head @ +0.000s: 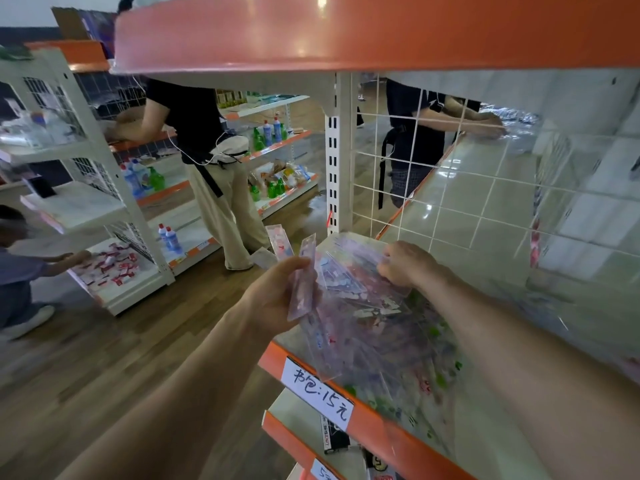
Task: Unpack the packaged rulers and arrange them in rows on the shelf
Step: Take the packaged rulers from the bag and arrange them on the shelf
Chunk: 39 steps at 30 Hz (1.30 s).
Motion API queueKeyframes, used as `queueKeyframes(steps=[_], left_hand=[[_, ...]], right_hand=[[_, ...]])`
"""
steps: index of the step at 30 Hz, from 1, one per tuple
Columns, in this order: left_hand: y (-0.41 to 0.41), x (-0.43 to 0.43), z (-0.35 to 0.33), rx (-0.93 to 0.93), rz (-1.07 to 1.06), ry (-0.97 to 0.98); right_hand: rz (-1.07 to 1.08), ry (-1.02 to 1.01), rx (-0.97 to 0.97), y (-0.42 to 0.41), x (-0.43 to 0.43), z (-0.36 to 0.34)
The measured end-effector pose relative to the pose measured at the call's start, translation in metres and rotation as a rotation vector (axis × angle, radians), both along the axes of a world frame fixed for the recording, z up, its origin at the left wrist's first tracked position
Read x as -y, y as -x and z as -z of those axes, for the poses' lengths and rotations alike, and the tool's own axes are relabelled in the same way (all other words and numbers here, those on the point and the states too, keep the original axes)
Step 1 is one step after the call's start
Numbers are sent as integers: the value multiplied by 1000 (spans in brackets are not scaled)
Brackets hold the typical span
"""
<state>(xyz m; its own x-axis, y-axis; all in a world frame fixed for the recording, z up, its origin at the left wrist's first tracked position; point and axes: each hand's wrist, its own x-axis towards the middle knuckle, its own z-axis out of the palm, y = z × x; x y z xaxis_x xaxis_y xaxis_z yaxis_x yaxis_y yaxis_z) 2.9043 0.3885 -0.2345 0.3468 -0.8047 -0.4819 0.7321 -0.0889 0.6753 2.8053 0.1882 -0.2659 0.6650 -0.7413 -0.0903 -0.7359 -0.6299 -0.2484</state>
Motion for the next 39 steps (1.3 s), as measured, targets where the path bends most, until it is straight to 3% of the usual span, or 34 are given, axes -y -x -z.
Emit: queueKeyframes(steps=[10, 16, 22, 28, 31, 34, 39], left_hand=[[-1, 10, 5, -56, -34, -7], [1, 14, 5, -19, -14, -8], [10, 27, 0, 31, -59, -26], [37, 44, -8, 105, -33, -28], [42, 42, -7, 103, -58, 29], [48, 39, -11, 92, -65, 90], [59, 42, -26, 118, -169, -13]], right_hand=[[-13, -28, 0, 4, 3, -8], [-68, -45, 202, 16, 8, -16], [-111, -592, 555, 36, -22, -41], [-144, -780, 638, 55, -73, -53], [-197, -737, 677, 63, -85, -54], [-248, -571, 581, 71, -90, -50], [-268, -589, 621, 86, -101, -51]])
